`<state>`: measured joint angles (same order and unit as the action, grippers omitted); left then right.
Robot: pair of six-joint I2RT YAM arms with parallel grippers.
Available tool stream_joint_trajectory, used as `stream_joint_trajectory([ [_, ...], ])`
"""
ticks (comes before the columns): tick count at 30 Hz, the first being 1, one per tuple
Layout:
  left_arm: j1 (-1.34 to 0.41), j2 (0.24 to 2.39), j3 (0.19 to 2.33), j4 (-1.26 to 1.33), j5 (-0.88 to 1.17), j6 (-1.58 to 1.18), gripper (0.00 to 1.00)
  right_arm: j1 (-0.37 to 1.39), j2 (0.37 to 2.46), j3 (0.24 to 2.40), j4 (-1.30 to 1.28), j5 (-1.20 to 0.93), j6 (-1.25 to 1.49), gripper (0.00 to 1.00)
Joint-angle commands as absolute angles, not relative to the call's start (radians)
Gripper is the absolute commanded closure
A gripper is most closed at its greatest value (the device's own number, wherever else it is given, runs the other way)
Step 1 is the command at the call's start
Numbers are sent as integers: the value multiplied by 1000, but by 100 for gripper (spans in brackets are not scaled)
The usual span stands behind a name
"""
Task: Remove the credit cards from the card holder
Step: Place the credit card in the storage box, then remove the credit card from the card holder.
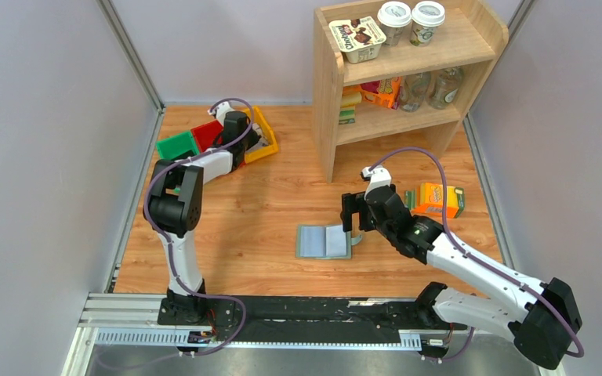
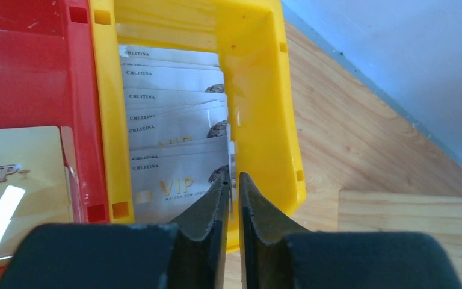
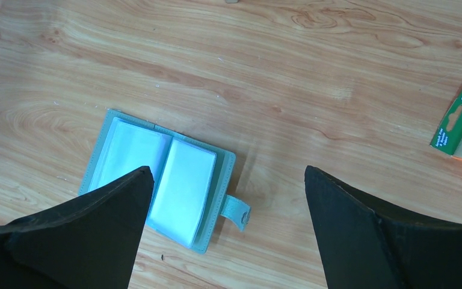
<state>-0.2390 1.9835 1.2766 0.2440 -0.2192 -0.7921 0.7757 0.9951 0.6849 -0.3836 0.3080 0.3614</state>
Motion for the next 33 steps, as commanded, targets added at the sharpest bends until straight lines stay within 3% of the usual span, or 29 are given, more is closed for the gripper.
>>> stream_joint_trajectory([
  [1, -235, 1927, 1287, 210, -248, -787, 77, 772, 992, 707, -353, 282, 351, 0],
  [4, -232, 1872, 1272, 143, -299, -770, 59, 772, 1012, 730, -391, 275, 345, 0],
  [8, -230, 1807, 1272, 46, -325, -733, 50, 772, 1026, 775, -449, 273, 348, 0],
  [13, -232, 1685, 1255, -87, -296, -704, 48, 772, 1029, 825, -515, 261, 379, 0],
  [19, -261, 1479, 1120, -233, -103, -713, 46, 796, 1083, 871, -578, 209, 454, 0],
  [33, -567, 1103, 648, -305, 51, -827, 43, 1025, 1451, 977, -595, 328, 684, 2],
])
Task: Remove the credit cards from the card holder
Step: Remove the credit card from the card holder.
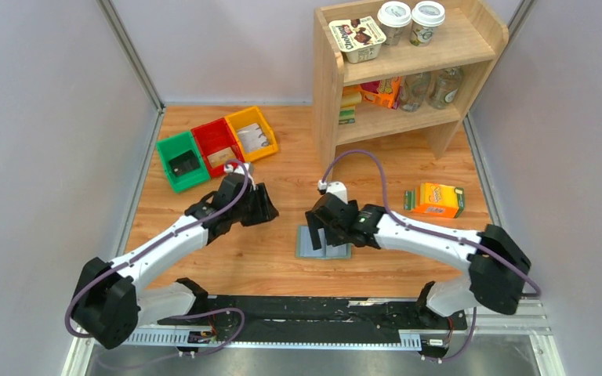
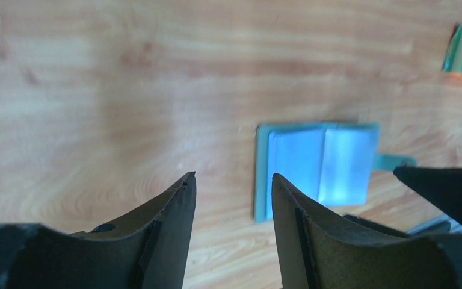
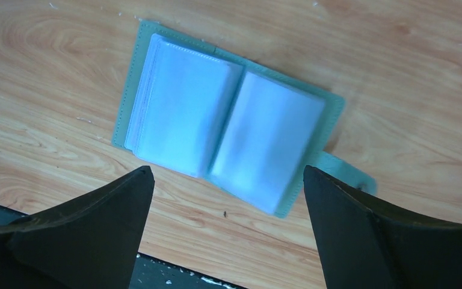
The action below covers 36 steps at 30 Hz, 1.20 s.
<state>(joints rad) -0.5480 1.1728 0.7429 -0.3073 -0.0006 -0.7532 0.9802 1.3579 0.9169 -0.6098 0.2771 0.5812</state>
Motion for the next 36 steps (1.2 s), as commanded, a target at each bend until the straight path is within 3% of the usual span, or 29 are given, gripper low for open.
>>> stream_joint_trajectory([
  [1, -572, 1076, 623, -282, 67, -839, 44, 1029, 1485, 991, -595, 340, 707, 1],
  [13, -640, 985, 457, -206, 69, -908, 44, 1035, 1646, 1015, -528, 316, 785, 0],
  [30, -744, 1124, 529, -186, 57, -937, 46, 1034, 1689, 980, -548, 364, 808, 0],
  [36, -767, 1186, 566, -184, 55, -931, 47, 994, 1628, 849, -427, 304, 841, 17],
])
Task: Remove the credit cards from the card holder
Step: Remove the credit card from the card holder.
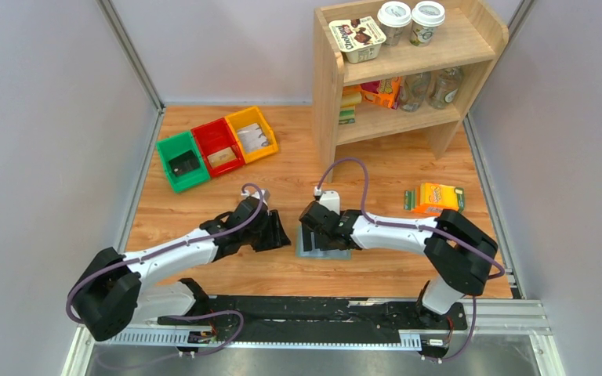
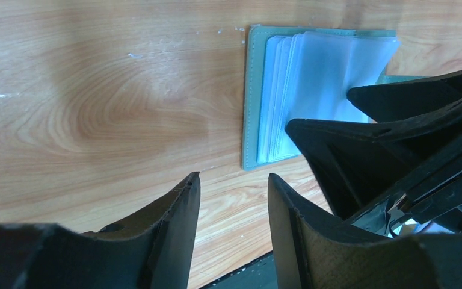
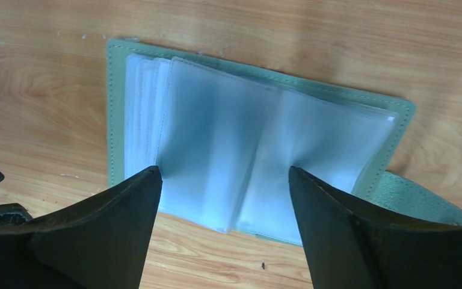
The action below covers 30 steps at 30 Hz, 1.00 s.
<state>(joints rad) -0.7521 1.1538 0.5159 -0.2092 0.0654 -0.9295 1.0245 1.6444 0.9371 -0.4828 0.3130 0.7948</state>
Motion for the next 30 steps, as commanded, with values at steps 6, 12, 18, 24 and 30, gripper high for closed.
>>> stream_joint_trajectory([
  [6, -781, 1247, 592, -144, 58, -937, 48, 945, 1605, 773, -344, 226, 844, 38],
  [12, -785, 1321, 641, -126, 71, -917, 52, 920, 1592, 720, -265, 180, 853, 46],
  [18, -785, 1393, 693, -153, 28, -890, 53, 904, 1603, 701, -233, 150, 853, 48],
  [24, -785, 1468, 733, -198, 17, -870, 54, 907, 1514, 721, -270, 153, 818, 39],
  [30, -785, 1466, 706, -160, 49, -887, 57, 908, 1365, 759, -383, 239, 775, 36],
])
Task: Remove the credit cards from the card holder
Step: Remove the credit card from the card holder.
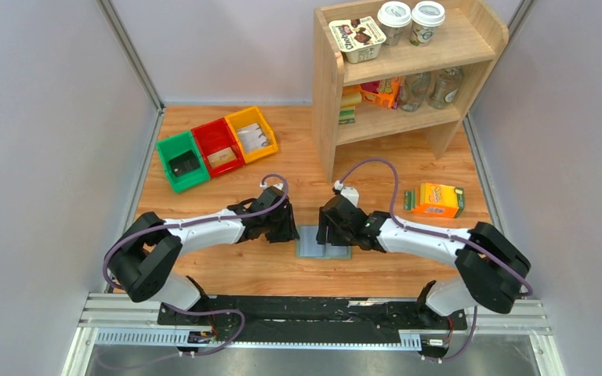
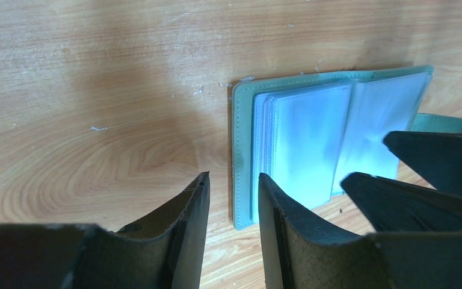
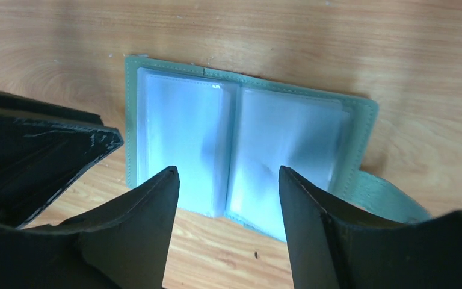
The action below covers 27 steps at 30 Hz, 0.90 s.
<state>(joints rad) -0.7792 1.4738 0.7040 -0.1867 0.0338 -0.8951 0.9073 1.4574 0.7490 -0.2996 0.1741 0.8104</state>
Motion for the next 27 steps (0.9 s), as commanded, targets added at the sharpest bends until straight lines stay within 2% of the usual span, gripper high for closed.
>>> stream_joint_trajectory([
  [1, -785, 1463, 704, -158, 52, -887, 57, 905, 1358, 758, -393, 253, 773, 37],
  [7, -785, 1434, 704, -147, 81, -903, 57, 850, 1407, 710, -405, 220, 808, 47],
  [14, -785, 1422, 729, -130, 106, -927, 50, 781, 1459, 632, -315, 85, 836, 61],
  [27, -798, 1512, 793, -107, 150, -934, 50, 770, 1462, 603, -267, 51, 841, 61],
])
